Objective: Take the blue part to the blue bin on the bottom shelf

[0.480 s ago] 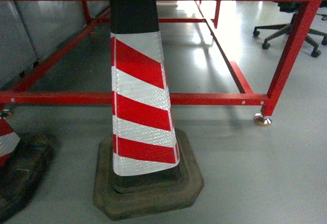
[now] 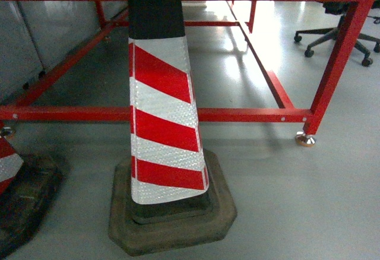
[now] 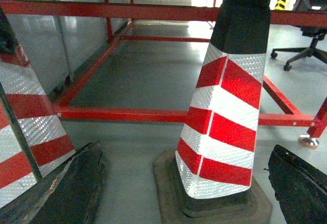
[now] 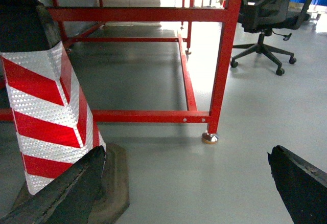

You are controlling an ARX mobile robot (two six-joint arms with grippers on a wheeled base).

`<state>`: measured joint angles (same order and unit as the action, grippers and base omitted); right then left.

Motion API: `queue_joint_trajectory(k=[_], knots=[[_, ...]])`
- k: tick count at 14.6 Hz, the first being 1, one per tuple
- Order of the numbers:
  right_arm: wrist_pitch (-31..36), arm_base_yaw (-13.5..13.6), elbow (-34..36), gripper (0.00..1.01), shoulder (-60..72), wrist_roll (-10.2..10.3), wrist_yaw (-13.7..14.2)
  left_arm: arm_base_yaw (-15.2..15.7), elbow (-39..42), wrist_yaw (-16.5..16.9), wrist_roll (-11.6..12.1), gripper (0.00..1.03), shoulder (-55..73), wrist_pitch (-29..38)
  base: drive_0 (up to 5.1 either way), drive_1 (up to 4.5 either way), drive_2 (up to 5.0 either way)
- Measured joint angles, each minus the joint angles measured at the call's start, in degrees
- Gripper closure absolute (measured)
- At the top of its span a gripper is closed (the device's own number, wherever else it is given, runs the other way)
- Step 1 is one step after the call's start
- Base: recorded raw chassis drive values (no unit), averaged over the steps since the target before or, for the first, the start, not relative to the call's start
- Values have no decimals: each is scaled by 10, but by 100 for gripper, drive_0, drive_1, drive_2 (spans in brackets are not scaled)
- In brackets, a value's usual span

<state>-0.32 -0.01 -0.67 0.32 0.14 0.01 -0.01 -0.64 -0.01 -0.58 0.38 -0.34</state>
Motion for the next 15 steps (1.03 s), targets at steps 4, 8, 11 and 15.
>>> queue_joint_trajectory(k=[4, 8, 11, 15], knots=[[0, 0, 0, 3, 0, 0, 0, 0, 0, 0, 0, 5, 0, 0, 0, 0, 0], [0, 0, 0, 3, 0, 0, 0, 0, 0, 0, 0, 5, 0, 0, 0, 0, 0], [0, 0, 0, 3, 0, 0, 0, 0, 0, 0, 0, 5, 0, 0, 0, 0, 0], [0, 0, 0, 3, 0, 0, 0, 0, 0, 0, 0, 5, 0, 0, 0, 0, 0]])
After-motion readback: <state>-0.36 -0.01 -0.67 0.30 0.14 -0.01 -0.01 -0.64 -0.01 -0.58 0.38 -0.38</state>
